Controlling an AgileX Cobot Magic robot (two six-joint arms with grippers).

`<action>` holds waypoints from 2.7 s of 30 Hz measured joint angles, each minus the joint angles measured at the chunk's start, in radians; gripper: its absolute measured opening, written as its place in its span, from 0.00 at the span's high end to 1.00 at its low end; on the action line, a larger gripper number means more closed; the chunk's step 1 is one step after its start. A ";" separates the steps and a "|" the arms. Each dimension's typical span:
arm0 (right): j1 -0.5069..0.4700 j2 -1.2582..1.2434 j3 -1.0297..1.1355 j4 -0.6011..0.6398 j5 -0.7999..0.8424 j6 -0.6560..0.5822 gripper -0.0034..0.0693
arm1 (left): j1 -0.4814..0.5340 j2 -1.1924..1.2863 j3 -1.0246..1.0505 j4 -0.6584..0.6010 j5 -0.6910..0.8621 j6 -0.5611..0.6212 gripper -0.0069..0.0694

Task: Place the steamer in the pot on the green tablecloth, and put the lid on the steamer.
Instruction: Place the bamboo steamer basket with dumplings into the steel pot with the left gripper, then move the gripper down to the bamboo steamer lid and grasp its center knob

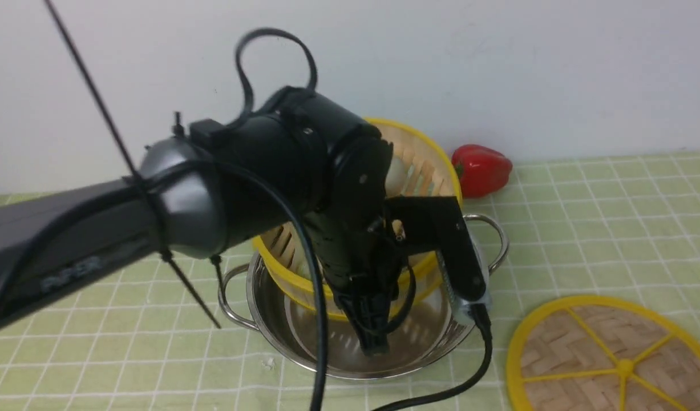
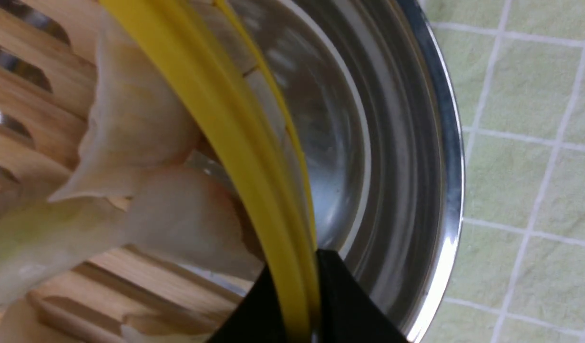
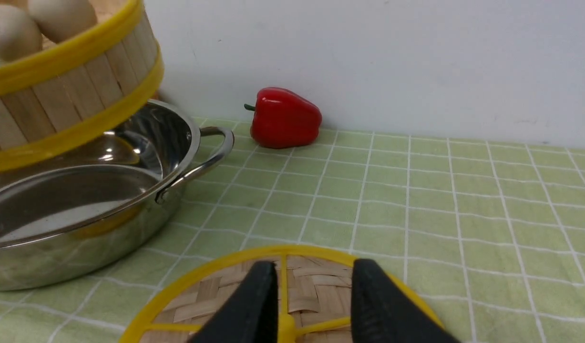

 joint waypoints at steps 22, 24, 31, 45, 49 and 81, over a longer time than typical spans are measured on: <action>0.000 0.000 0.000 0.000 0.000 0.000 0.62 | -0.001 0.143 -0.001 -0.102 -0.062 -0.136 0.83; 0.000 0.000 0.000 0.000 0.000 0.000 0.62 | -0.001 0.143 -0.001 -0.089 -0.063 -0.158 0.77; 0.000 0.000 0.000 0.000 0.000 0.000 0.62 | -0.001 0.142 -0.010 -0.080 -0.081 -0.170 0.41; 0.000 0.000 0.000 0.000 0.000 0.000 0.62 | -0.001 -0.034 -0.241 0.048 0.162 -0.357 0.35; 0.000 0.000 0.000 0.000 0.000 0.000 0.62 | -0.001 -0.159 -0.282 0.129 0.166 -0.493 0.74; 0.000 0.000 0.000 0.000 0.000 0.000 0.62 | 0.853 -1.014 0.874 -0.269 -0.603 -0.478 0.90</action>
